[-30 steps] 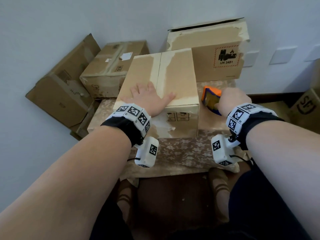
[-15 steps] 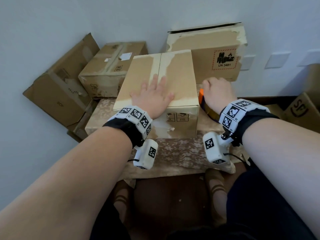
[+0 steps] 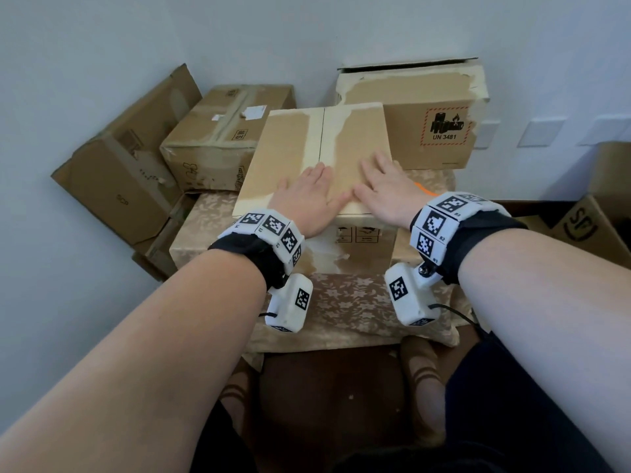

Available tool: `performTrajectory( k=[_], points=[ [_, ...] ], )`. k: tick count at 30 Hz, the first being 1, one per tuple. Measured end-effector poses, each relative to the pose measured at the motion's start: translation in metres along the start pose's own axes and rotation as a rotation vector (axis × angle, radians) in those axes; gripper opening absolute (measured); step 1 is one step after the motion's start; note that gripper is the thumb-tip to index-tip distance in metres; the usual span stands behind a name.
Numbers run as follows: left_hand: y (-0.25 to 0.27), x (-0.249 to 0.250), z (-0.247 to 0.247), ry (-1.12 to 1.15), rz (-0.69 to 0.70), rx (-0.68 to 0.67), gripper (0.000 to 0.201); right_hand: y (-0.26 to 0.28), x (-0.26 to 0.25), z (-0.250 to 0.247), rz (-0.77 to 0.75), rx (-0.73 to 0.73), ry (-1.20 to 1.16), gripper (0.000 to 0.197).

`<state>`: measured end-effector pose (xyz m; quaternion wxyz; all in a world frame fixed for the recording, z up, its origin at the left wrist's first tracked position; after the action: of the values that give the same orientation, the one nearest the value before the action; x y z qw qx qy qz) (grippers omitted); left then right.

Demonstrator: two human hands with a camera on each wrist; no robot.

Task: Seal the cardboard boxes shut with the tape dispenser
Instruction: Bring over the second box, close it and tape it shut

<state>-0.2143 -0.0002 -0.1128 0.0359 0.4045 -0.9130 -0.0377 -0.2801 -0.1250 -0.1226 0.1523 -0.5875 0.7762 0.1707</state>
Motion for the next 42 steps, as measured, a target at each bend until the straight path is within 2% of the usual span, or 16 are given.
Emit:
performTrajectory(
  k=[5, 10, 13, 16, 19, 22, 24, 27, 29, 31, 35, 38, 40, 42],
  points=[
    [0.008, -0.013, -0.001, -0.017, 0.002, -0.019, 0.068, 0.002, 0.000, -0.002, 0.021, 0.009, -0.033, 0.064],
    [0.017, -0.039, 0.002, -0.010, -0.081, 0.030, 0.069, 0.012, -0.004, -0.004, 0.062, 0.029, -0.080, 0.066],
    [0.025, -0.056, 0.004, 0.003, -0.148, 0.039, 0.077, 0.019, -0.008, -0.002, 0.081, 0.025, -0.057, 0.069],
    [0.034, -0.070, 0.005, 0.108, -0.261, 0.015, 0.086, 0.026, -0.008, -0.001, 0.127, 0.007, -0.071, 0.070],
    [0.041, -0.087, 0.007, 0.307, -0.410, -0.037, 0.091, 0.033, -0.011, -0.002, 0.164, -0.021, -0.070, 0.073],
    [0.043, -0.101, 0.008, 0.388, -0.464, -0.044, 0.096, 0.042, -0.024, -0.005, 0.099, -0.052, -0.013, 0.073],
    [0.045, -0.110, 0.002, 0.444, -0.531, -0.006, 0.088, 0.046, -0.035, -0.006, 0.062, -0.066, 0.029, 0.070],
    [0.050, -0.123, -0.007, 0.448, -0.611, 0.057, 0.065, 0.048, -0.055, -0.006, -0.006, -0.074, 0.077, 0.067],
    [0.055, -0.131, -0.008, 0.470, -0.639, 0.053, 0.061, 0.050, -0.073, -0.005, -0.087, -0.087, 0.078, 0.063],
    [0.059, -0.137, -0.006, 0.517, -0.661, 0.020, 0.072, 0.051, -0.089, -0.001, -0.170, -0.126, -0.006, 0.052],
    [0.072, -0.134, -0.006, 0.524, -0.649, -0.098, 0.111, 0.046, -0.103, 0.006, -0.206, -0.172, -0.169, 0.038],
    [0.079, -0.130, -0.004, 0.444, -0.589, -0.200, 0.142, 0.035, -0.095, 0.003, -0.174, -0.073, -0.188, 0.034],
    [0.079, -0.127, -0.002, 0.412, -0.537, -0.231, 0.148, 0.030, -0.085, -0.002, -0.122, 0.024, -0.217, 0.028],
    [0.078, -0.124, -0.002, 0.379, -0.507, -0.255, 0.154, 0.025, -0.076, -0.008, -0.090, 0.104, -0.128, 0.026]
  ],
)
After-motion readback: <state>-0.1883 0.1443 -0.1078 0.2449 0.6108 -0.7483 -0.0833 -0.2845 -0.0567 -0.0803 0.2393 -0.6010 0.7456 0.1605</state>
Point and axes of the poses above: each hand's wrist, its own y-axis away from the middle knuckle, its own z-axis out of the palm, x = y × z, the point moved 5 cm from there along -y, towards the middle knuckle, and after that the axes turned 6 degrees about -z, right-handed, at the moved point
